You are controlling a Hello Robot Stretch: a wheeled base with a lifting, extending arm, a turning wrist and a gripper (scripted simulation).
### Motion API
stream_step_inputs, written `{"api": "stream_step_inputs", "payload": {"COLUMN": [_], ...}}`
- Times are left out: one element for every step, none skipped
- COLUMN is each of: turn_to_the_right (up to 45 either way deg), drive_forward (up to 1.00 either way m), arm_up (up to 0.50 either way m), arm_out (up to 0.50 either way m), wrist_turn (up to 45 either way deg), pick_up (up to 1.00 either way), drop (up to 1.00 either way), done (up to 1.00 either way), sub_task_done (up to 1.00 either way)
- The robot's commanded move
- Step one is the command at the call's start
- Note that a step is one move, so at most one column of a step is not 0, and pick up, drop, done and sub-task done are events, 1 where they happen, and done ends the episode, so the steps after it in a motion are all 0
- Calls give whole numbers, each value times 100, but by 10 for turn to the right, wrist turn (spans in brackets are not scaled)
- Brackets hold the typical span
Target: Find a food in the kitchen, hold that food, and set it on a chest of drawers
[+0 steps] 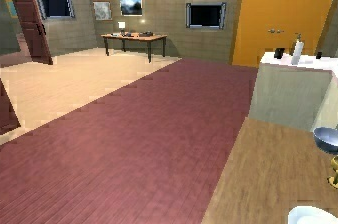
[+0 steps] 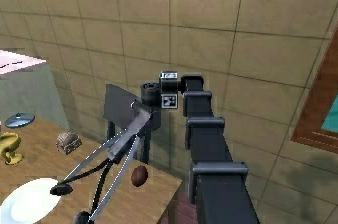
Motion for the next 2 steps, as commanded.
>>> {"api": "stream_step_inputs", "payload": {"turn_to_the_right": [0,0], "drive_forward": [0,0], "arm_up": [0,0], "arm_out": [0,0], "wrist_turn": [450,450], "pick_up": [0,0], "drop": [0,0], "done": [0,0], "sub_task_done": [0,0]}}
